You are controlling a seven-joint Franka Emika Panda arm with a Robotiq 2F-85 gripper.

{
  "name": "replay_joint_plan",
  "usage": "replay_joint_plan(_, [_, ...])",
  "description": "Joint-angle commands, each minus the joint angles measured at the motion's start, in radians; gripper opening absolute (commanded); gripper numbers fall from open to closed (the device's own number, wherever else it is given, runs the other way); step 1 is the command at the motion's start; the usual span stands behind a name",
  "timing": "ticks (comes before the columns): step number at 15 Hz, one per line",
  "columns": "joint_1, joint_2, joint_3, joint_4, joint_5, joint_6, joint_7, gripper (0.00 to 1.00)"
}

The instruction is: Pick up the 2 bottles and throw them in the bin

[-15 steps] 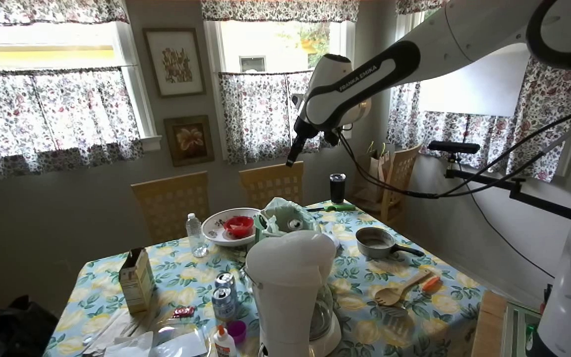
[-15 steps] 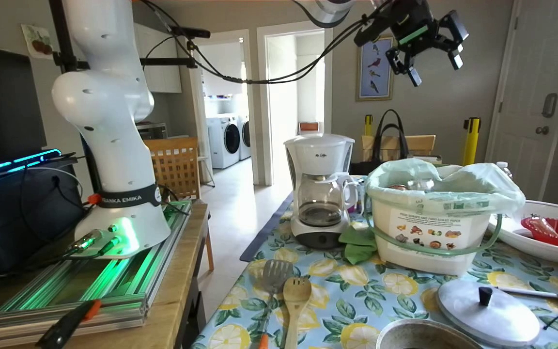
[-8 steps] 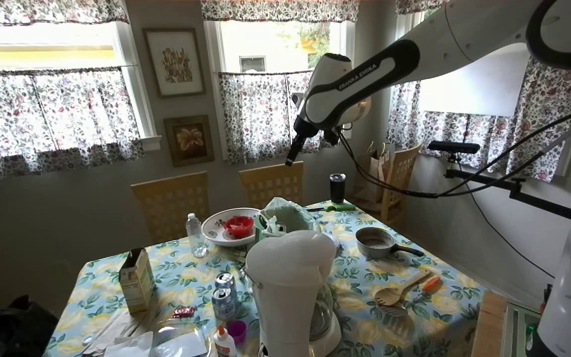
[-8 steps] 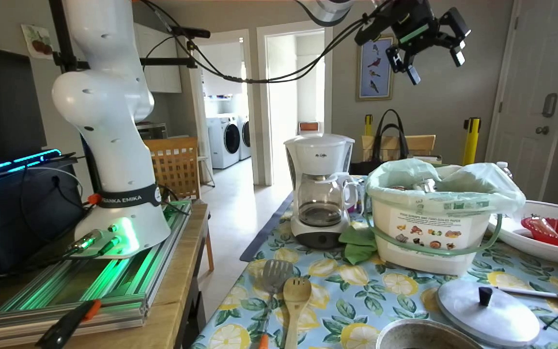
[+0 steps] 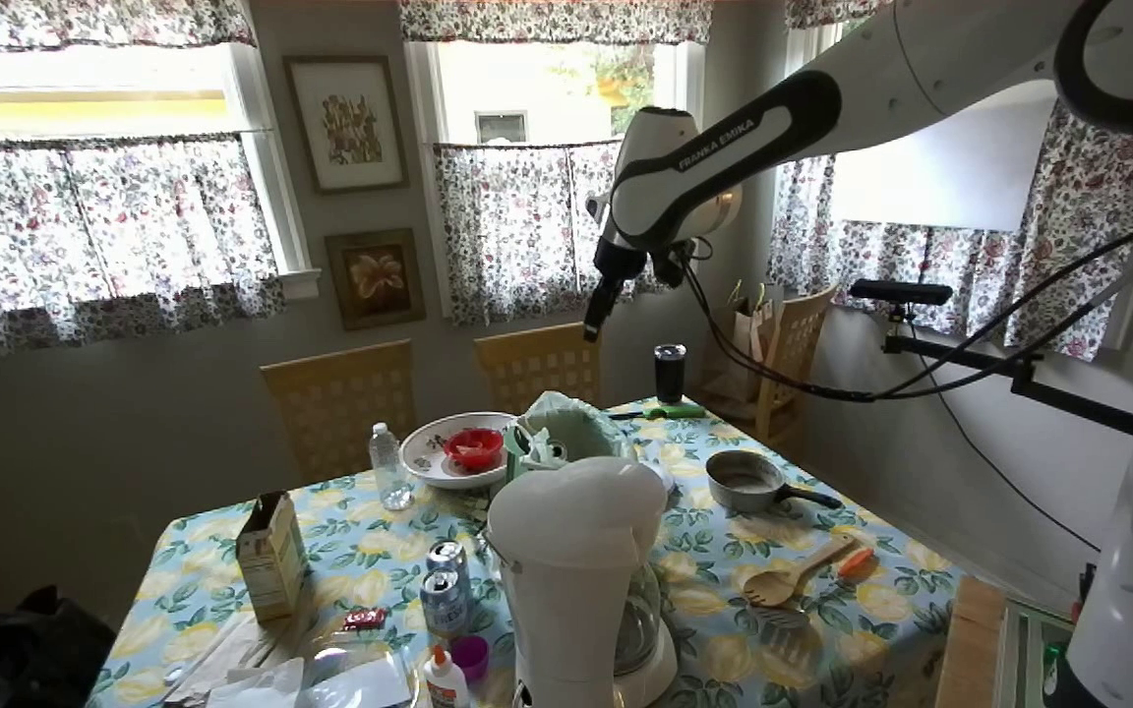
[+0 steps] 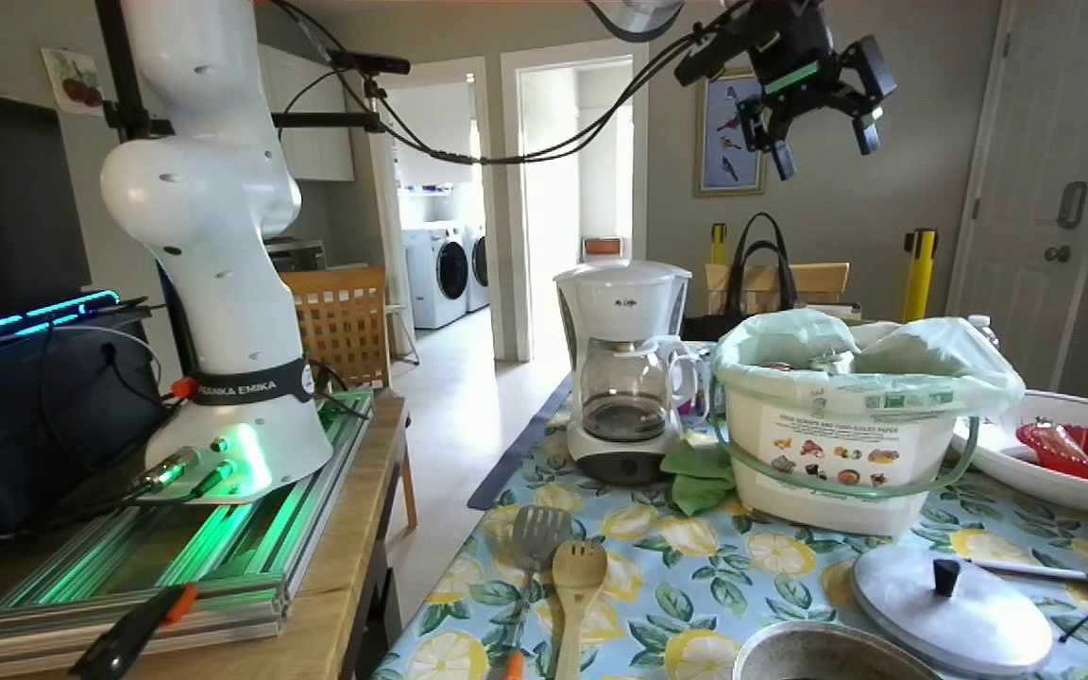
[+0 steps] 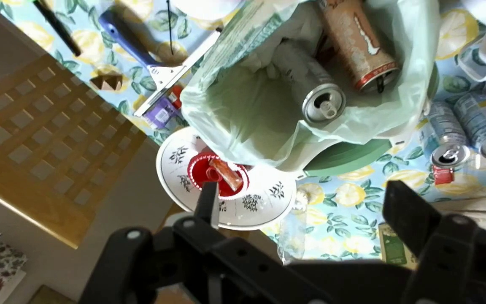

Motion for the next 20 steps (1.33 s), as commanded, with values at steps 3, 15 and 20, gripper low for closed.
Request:
replay_joint_plan(3, [-0.001, -0.064, -0.007, -0.037, -0.044, -0.178, 0.125, 1.00])
replay_joint_plan(15, [-0.014, -0.146, -0.038, -0.194, 0.029, -0.408, 0.286, 1.00])
replay_joint_plan(20, [-0.020, -0.188, -0.052, -0.258, 0.043, -0.362, 0.294, 1.00])
